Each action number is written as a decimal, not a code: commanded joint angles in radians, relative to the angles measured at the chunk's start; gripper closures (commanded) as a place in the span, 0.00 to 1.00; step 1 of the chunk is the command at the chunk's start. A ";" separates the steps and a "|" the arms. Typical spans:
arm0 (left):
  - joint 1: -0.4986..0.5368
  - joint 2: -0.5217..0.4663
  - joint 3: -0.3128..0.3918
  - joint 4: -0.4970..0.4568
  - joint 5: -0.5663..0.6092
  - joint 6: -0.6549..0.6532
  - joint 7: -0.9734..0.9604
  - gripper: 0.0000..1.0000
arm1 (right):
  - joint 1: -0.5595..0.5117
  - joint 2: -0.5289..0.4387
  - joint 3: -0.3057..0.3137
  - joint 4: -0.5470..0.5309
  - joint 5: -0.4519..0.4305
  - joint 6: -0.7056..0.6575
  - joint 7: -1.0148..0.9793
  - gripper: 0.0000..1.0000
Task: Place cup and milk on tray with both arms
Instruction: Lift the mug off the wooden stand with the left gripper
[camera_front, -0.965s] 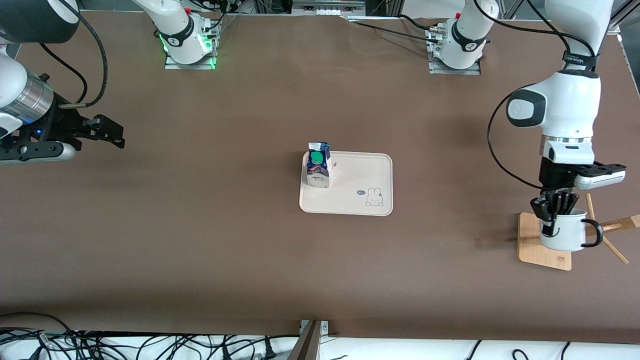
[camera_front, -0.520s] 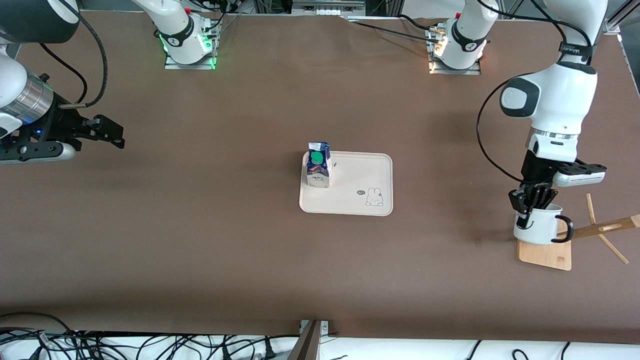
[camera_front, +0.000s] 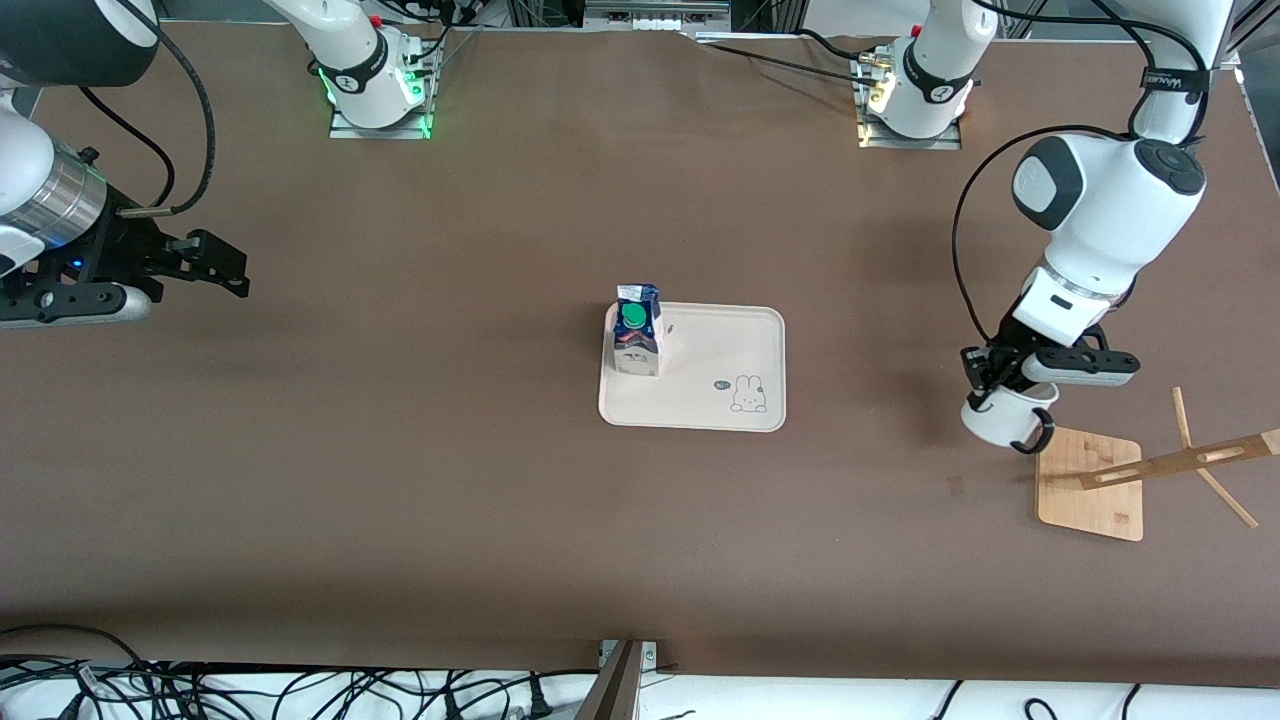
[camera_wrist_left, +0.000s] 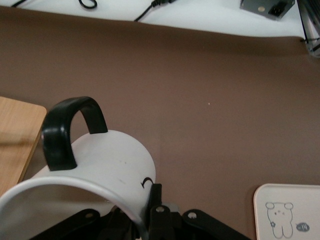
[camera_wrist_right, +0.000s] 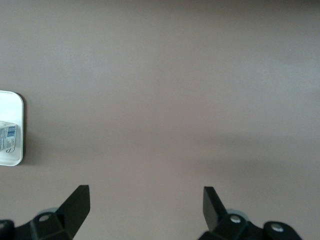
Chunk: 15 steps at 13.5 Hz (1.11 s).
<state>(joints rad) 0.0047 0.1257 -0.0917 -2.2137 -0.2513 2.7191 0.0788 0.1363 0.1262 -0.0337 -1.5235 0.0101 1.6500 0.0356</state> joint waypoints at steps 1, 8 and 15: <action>0.004 -0.023 0.004 0.022 0.018 -0.122 0.022 1.00 | -0.007 0.010 0.008 0.023 -0.012 -0.003 0.004 0.00; -0.003 -0.026 -0.023 0.069 0.156 -0.388 -0.017 1.00 | -0.007 0.010 0.008 0.023 -0.019 0.002 0.004 0.00; -0.086 0.046 -0.172 0.187 0.336 -0.688 -0.352 1.00 | -0.009 0.012 0.008 0.025 -0.019 0.004 0.004 0.00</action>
<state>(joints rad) -0.0751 0.1221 -0.2287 -2.0770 0.0648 2.0707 -0.2302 0.1362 0.1268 -0.0337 -1.5231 0.0022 1.6589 0.0356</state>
